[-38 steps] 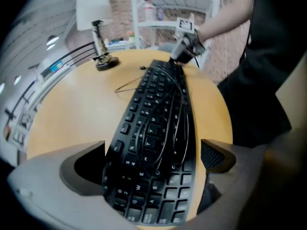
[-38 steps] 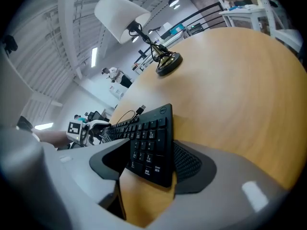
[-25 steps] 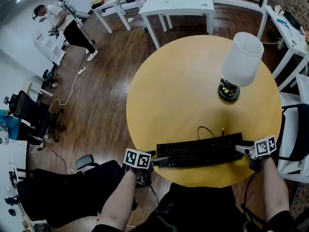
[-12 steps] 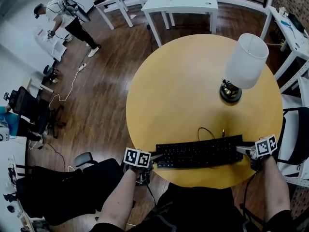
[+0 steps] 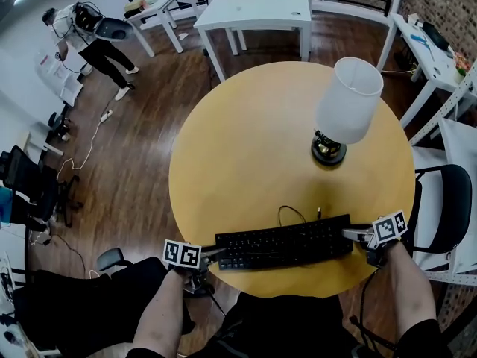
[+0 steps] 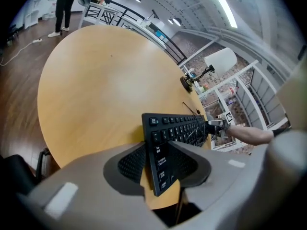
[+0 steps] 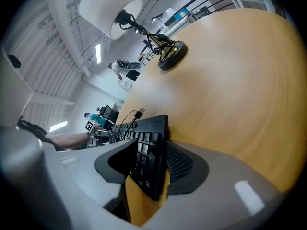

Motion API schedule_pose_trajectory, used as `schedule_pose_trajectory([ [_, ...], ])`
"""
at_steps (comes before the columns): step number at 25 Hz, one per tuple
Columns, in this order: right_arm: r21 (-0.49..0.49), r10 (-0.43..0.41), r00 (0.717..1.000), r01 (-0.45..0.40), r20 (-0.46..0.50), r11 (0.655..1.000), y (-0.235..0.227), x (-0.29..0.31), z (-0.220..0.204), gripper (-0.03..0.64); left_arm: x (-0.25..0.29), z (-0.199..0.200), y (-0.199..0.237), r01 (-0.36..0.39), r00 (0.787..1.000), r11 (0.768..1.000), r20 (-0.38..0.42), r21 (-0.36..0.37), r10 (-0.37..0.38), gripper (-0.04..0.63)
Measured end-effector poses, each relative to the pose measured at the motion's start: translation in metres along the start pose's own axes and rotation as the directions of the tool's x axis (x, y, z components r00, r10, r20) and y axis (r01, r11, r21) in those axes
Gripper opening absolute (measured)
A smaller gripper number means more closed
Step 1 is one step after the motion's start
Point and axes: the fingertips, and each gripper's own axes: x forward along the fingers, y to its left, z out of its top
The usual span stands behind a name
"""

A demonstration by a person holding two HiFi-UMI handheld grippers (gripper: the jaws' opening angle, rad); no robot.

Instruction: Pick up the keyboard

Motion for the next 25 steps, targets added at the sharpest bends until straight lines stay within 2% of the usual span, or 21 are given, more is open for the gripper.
schedule_pose_trajectory([
  [2,0.025,0.036,0.999,-0.036,-0.007,0.999,0.0,0.0,0.0,0.183,0.0,0.0,0.0,0.06,0.998,0.997,0.003,-0.042,-0.06,0.133],
  [4,0.043,0.059,0.998,-0.058,-0.031,0.997,0.0,0.0,-0.001,0.164,0.0,0.002,-0.003,0.1,0.995,0.994,0.014,-0.036,-0.099,0.129],
  [6,0.018,0.046,0.997,-0.045,-0.056,0.999,-0.002,0.0,0.003,0.138,0.003,0.007,-0.005,0.094,0.995,0.995,0.033,-0.013,-0.094,0.129],
  [10,-0.013,0.032,0.998,-0.033,-0.057,0.999,-0.005,0.001,0.009,0.141,0.004,0.006,-0.005,0.071,0.996,0.997,0.059,-0.006,-0.071,0.13],
  [14,-0.015,0.087,0.993,-0.089,-0.081,0.996,0.0,-0.007,0.0,0.127,-0.003,0.004,-0.014,0.155,0.985,0.988,0.07,0.014,-0.156,0.129],
  [16,-0.015,0.116,0.99,-0.118,-0.085,0.993,0.004,-0.015,-0.006,0.124,-0.005,-0.001,-0.025,0.198,0.979,0.979,0.042,0.046,-0.2,0.126],
  [19,0.014,0.135,0.986,-0.135,-0.093,0.991,0.006,-0.025,-0.021,0.123,0.003,-0.022,-0.033,0.187,0.982,0.978,-0.025,0.09,-0.186,0.123],
  [23,-0.086,0.086,0.994,-0.092,-0.064,0.992,0.006,-0.04,-0.01,0.121,0.004,-0.023,-0.042,0.193,0.981,0.975,-0.002,0.107,-0.193,0.12],
  [25,-0.114,0.096,0.994,-0.102,-0.056,0.988,0.014,-0.048,-0.006,0.121,-0.004,-0.021,-0.051,0.208,0.978,0.969,-0.001,0.134,-0.21,0.118],
])
